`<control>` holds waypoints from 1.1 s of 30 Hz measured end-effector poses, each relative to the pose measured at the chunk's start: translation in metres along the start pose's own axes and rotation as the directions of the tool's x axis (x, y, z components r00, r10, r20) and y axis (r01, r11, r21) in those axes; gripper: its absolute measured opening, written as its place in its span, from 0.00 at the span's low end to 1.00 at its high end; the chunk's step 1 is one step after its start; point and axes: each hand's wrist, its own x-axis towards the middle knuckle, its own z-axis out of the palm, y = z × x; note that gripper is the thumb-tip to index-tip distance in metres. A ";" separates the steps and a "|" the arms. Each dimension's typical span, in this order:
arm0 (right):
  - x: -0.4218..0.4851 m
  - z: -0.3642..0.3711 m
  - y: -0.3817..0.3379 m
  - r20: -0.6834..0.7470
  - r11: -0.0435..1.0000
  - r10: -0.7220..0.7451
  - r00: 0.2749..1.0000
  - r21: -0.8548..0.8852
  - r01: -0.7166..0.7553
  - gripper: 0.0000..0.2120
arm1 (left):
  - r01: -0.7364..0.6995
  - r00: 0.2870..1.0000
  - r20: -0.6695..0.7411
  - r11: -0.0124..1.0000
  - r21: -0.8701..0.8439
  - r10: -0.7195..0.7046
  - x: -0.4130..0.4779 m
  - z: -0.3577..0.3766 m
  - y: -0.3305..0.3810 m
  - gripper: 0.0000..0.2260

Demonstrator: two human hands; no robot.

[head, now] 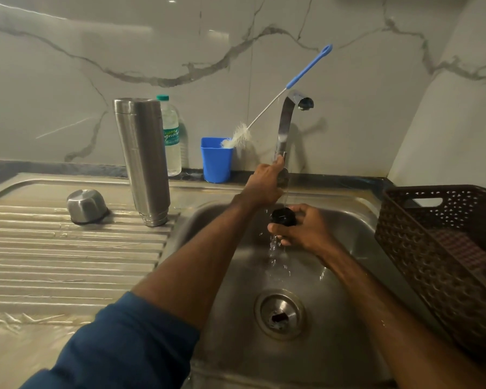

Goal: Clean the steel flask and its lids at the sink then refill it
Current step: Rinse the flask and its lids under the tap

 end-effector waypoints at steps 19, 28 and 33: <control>-0.030 0.001 -0.022 -0.065 0.955 -0.069 0.996 -0.293 0.047 0.35 | 0.223 0.975 0.034 0.967 -0.120 -0.221 -0.105 0.002 -0.020 0.16; -0.041 -0.003 -0.059 -0.171 0.867 -0.349 0.922 -0.433 0.248 0.27 | 0.263 0.964 -0.019 0.963 -0.056 -0.264 -0.117 -0.004 -0.024 0.19; -0.053 0.004 -0.076 -0.308 0.722 -0.676 0.669 -0.457 0.519 0.23 | 0.263 0.964 -0.034 0.963 -0.061 -0.265 -0.121 -0.002 -0.023 0.18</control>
